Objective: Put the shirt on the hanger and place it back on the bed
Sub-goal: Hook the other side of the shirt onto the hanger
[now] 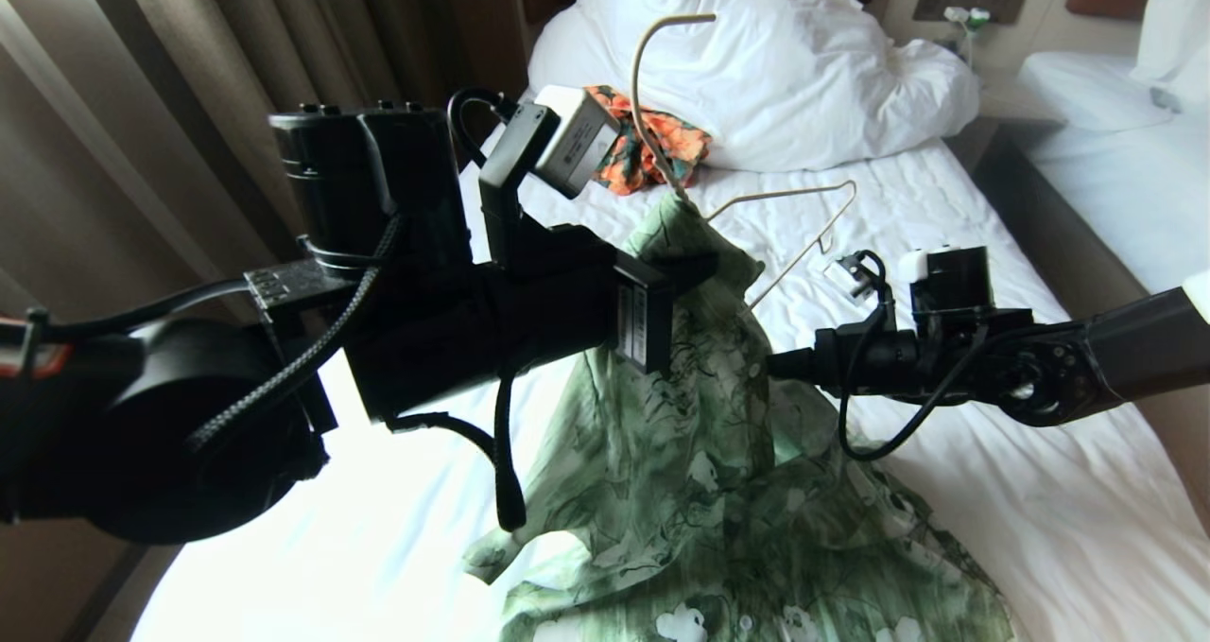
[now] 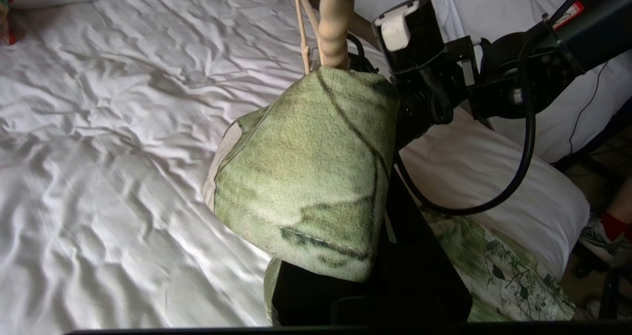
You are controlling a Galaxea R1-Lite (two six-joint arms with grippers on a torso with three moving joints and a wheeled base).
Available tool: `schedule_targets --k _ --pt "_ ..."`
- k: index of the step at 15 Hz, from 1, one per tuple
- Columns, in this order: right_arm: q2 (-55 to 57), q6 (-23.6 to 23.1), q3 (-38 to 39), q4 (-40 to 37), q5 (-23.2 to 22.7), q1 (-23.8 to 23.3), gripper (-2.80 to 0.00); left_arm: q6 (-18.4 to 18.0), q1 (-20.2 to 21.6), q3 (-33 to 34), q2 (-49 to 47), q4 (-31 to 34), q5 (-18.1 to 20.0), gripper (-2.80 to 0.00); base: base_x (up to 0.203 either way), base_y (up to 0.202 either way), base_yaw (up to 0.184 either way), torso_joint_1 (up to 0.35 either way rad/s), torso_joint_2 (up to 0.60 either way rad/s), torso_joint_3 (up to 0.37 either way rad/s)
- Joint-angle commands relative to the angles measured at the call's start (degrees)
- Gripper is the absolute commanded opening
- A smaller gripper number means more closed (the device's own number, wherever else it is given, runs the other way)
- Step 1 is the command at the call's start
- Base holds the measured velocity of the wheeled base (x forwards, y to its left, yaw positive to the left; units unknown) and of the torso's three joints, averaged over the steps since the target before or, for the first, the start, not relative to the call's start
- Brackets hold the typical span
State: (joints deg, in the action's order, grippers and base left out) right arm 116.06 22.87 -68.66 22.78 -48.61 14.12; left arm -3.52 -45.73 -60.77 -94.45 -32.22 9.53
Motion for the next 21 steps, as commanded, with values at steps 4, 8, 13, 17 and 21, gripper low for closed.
schedule_targets --k 4,8,13,17,21 --pt "-2.8 4.1 0.4 0.1 -0.1 -5.6 -2.8 0.9 0.1 6.8 2.7 -0.3 -2.8 -2.8 0.0 0.0 0.0 0.0 0.0 0.0" --pt "-3.1 4.6 -0.1 0.0 -0.1 -7.9 -2.8 2.5 -0.2 8.7 3.8 -0.3 -5.8 -2.8 0.0 0.0 0.0 0.0 0.0 0.0" --pt "-3.6 4.6 -0.4 0.0 -0.1 -8.3 -2.8 7.2 -5.9 11.8 7.0 -0.3 -5.9 -2.8 0.0 0.0 0.0 0.0 0.0 0.0" --pt "-4.2 4.6 -1.4 0.1 -0.1 -8.2 -2.8 7.7 -9.5 13.3 9.2 0.2 -6.0 -2.8 0.0 0.0 0.0 0.0 0.0 0.0" --pt "-5.1 4.6 -1.9 -0.5 -0.1 -8.2 -2.8 7.7 -9.6 17.8 8.6 -0.2 -6.3 -2.8 0.0 0.0 0.0 0.0 0.0 0.0"
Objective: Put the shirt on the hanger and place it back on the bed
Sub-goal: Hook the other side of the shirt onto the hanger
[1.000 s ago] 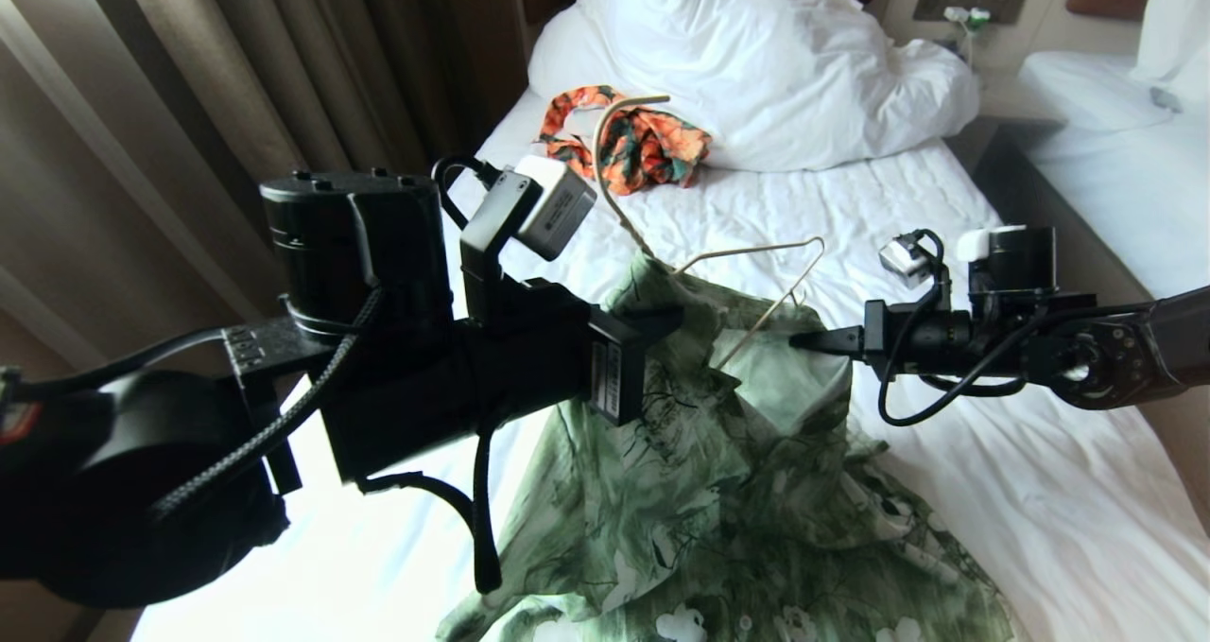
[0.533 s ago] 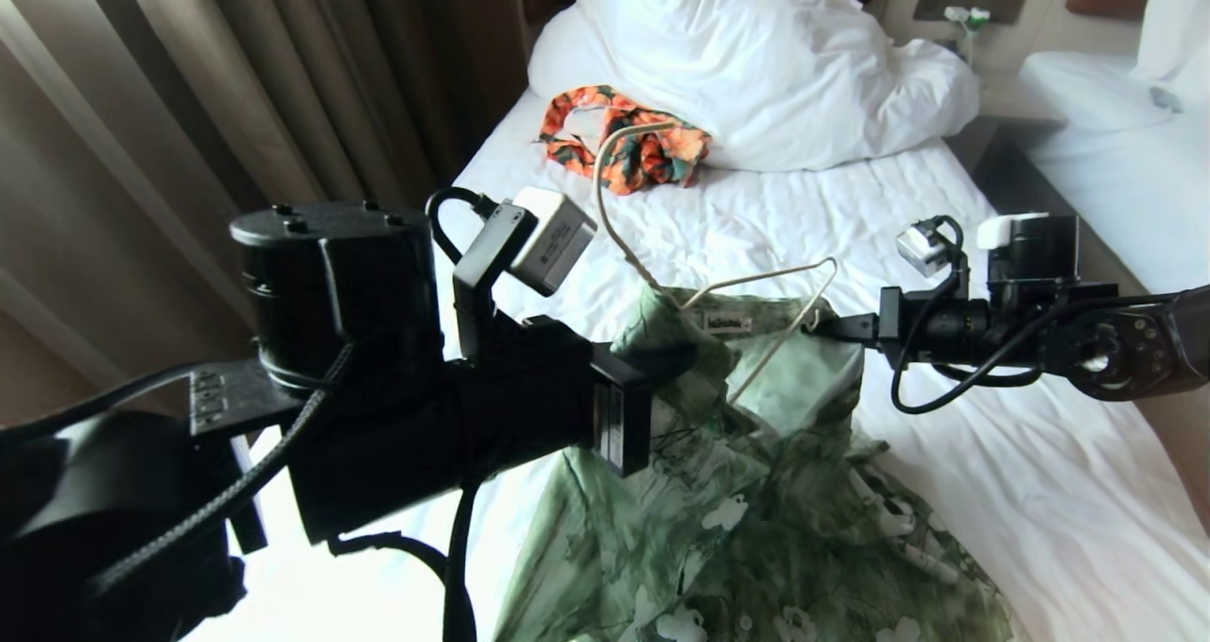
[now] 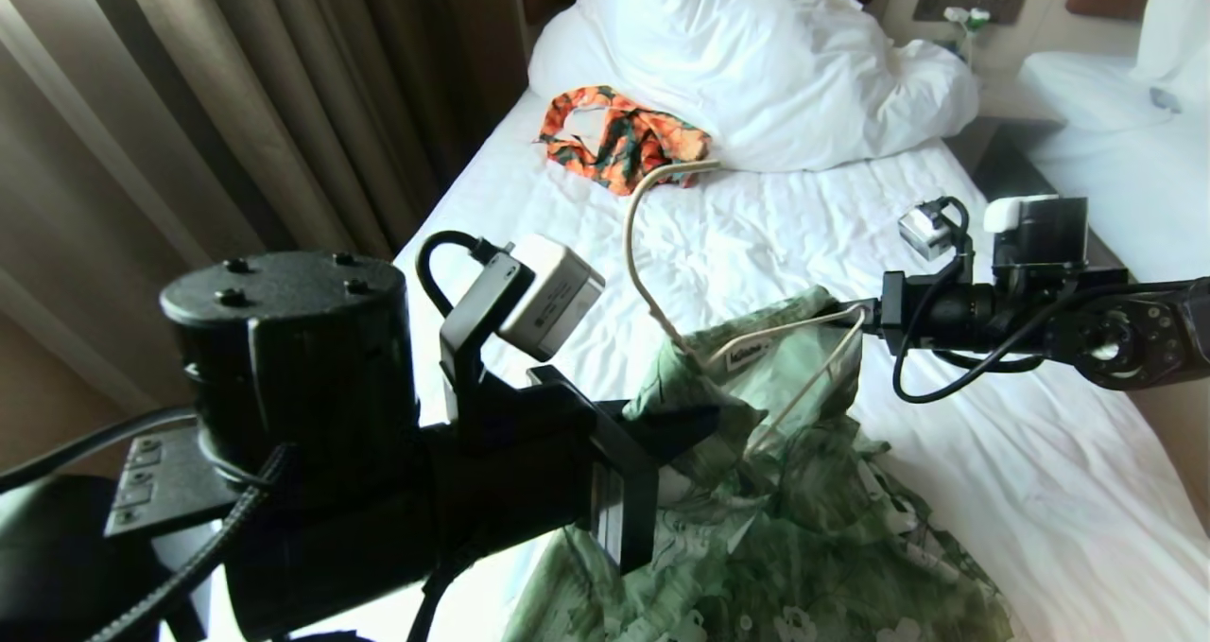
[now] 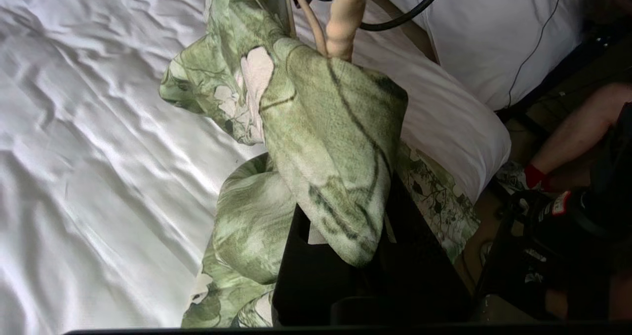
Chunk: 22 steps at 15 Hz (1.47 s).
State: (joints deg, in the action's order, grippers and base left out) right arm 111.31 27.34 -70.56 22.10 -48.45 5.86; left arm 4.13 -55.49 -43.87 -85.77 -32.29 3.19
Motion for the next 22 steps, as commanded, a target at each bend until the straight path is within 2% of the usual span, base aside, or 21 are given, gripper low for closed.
schedule_targets --k 1,5,11,14,22 --pt "-0.8 0.2 0.3 -0.1 -0.2 0.0 -2.8 0.0 1.2 1.3 -0.3 -0.1 -0.2 -2.8 0.0 0.0 0.0 0.0 0.0 0.0" --pt "-2.8 0.2 0.4 -2.3 -0.2 0.0 -2.8 -0.5 3.9 2.4 -0.4 -0.1 -0.2 -2.8 0.0 0.0 0.0 0.0 0.0 0.0" --pt "-7.2 0.1 -0.2 -4.2 -0.2 0.8 -2.8 -0.6 3.5 2.5 -0.5 -0.1 -0.5 -2.8 0.0 0.0 0.0 0.0 0.0 0.0" --pt "-9.5 0.1 -0.3 -4.3 -0.2 2.4 -2.8 -0.7 3.9 1.3 -1.0 -0.2 -1.8 -2.8 0.0 0.0 0.0 0.0 0.0 0.0" --pt "-19.9 -0.2 0.2 -3.9 -0.1 9.0 -2.8 -0.5 3.9 1.1 0.6 -2.7 -1.8 -2.8 0.0 0.0 0.0 0.0 0.0 0.0"
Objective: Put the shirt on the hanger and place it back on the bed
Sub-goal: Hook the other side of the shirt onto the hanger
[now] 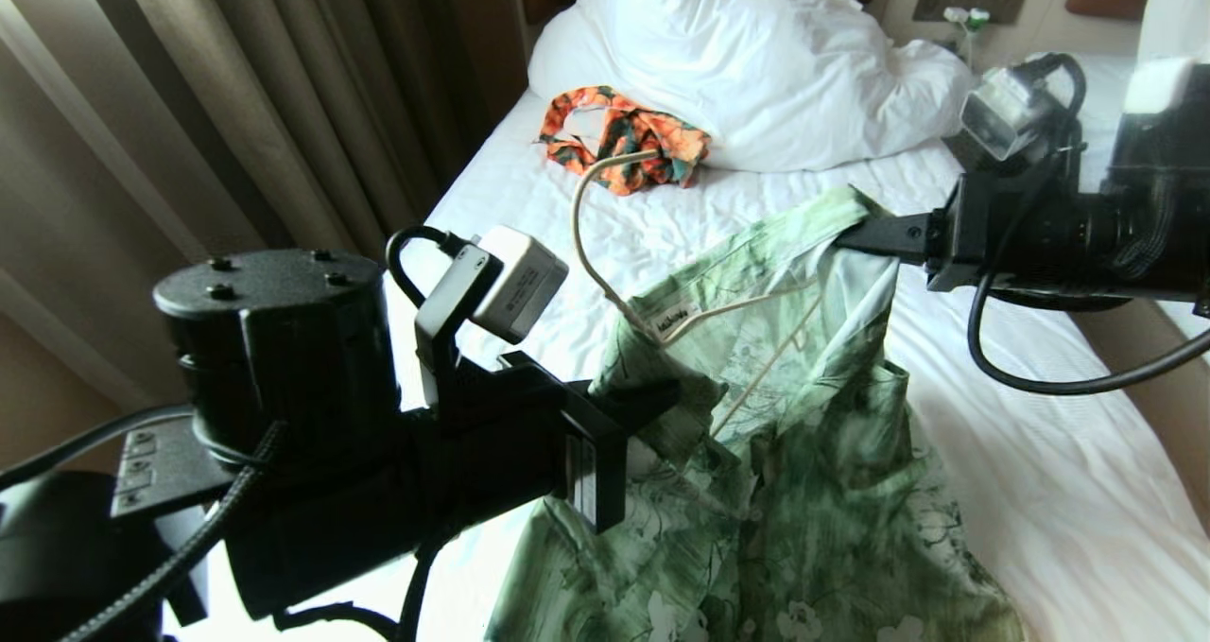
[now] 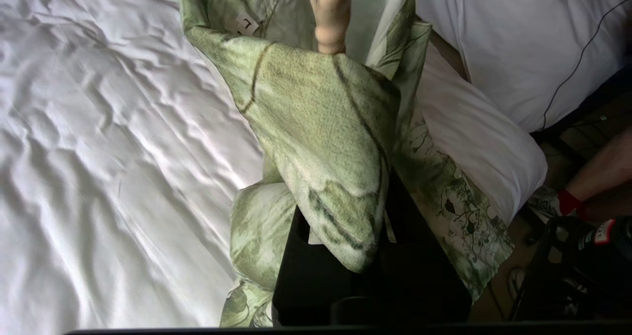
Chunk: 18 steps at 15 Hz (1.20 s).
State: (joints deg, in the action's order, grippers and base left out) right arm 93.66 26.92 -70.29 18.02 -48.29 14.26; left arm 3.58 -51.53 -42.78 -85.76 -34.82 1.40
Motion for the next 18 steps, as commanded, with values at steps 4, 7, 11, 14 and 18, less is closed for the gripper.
schedule_targets --k 4,7,11,14,18 --pt "-5.1 -0.1 -0.5 0.1 -0.3 3.6 -2.8 0.1 -2.0 -0.3 1.6 -0.2 0.1 -2.8 0.0 0.0 0.0 0.0 0.0 0.0" --pt "-6.0 -0.1 -0.6 0.0 -0.3 5.2 -2.8 0.5 -3.7 -1.6 -0.7 -0.3 -0.8 -2.8 0.0 0.0 0.0 0.0 0.0 0.0" --pt "-7.2 -0.5 -0.6 0.0 -0.4 6.1 -2.8 1.3 -5.0 -6.2 -6.5 -3.7 -1.5 -2.8 0.0 0.0 0.0 0.0 0.0 0.0" --pt "-7.1 -1.3 -0.3 -0.1 -0.5 6.4 -2.8 1.7 -5.8 -9.4 -11.1 -7.4 -1.5 -2.8 0.0 0.0 0.0 0.0 0.0 0.0" --pt "-8.7 -3.3 0.9 -0.3 -1.1 6.4 -2.8 1.7 -5.8 -11.0 -15.2 -14.4 -1.7 -2.8 0.0 0.0 0.0 0.0 0.0 0.0"
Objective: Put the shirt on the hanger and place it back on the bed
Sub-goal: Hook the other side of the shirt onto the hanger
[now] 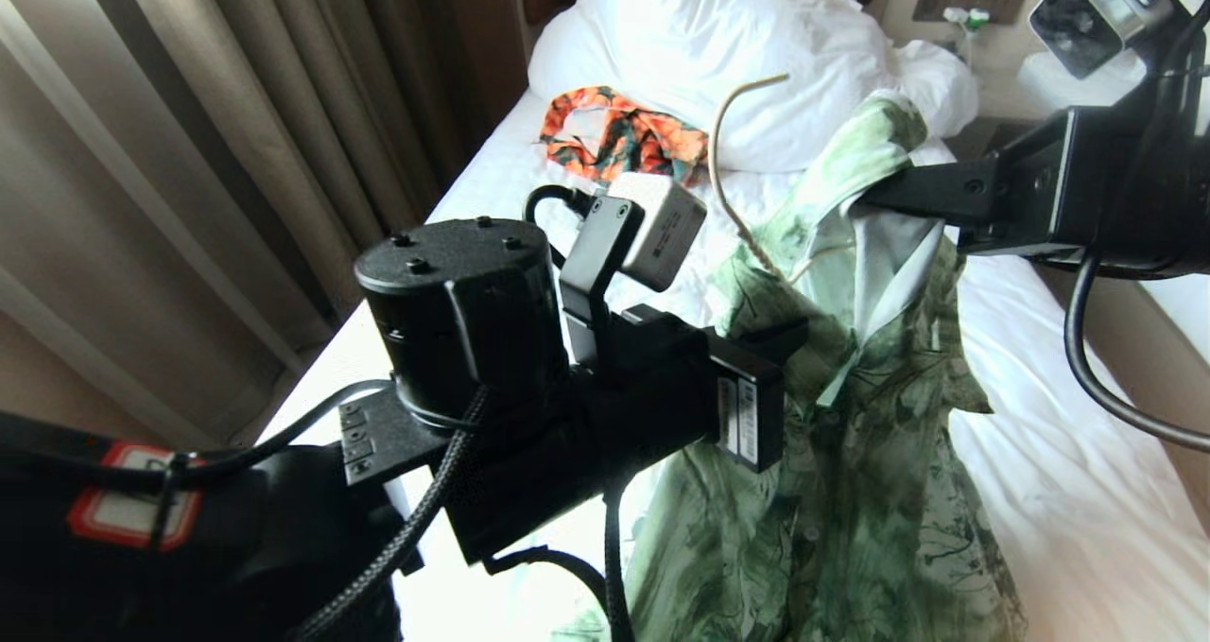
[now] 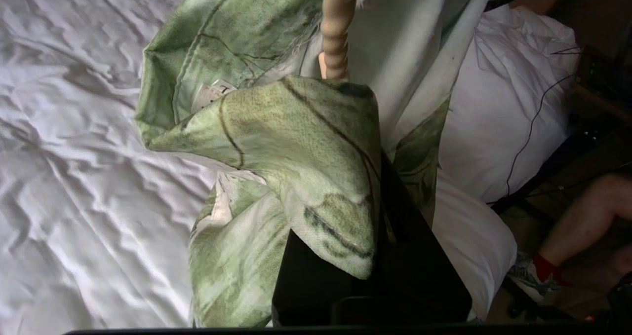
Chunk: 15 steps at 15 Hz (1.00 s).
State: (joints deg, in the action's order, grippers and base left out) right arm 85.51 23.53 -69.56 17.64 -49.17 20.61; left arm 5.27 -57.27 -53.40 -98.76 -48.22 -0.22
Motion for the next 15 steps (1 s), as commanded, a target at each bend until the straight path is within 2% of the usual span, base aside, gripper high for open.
schedule_targets --k 1,4,10,15 --pt "-1.3 0.1 0.6 0.2 -0.6 0.1 -2.8 0.0 0.0 -1.3 -2.5 -1.6 -0.1 -2.8 0.0 0.0 0.0 0.0 0.0 0.0" --pt "-2.9 0.1 1.7 0.0 -1.2 1.0 -2.8 0.0 -0.2 -4.1 -3.0 -1.4 -0.5 -2.8 0.0 0.0 0.0 0.0 0.0 0.0" --pt "-5.1 -0.1 2.4 -2.7 -1.1 4.0 -2.8 -0.1 -0.5 -5.6 -2.4 -1.3 -1.0 -2.8 0.0 0.0 0.0 0.0 0.0 0.0" --pt "-5.1 -0.1 2.4 -2.6 -0.9 3.7 -2.8 -0.1 -1.7 -7.1 0.0 0.3 -2.0 -2.8 0.0 0.0 0.0 0.0 0.0 0.0"
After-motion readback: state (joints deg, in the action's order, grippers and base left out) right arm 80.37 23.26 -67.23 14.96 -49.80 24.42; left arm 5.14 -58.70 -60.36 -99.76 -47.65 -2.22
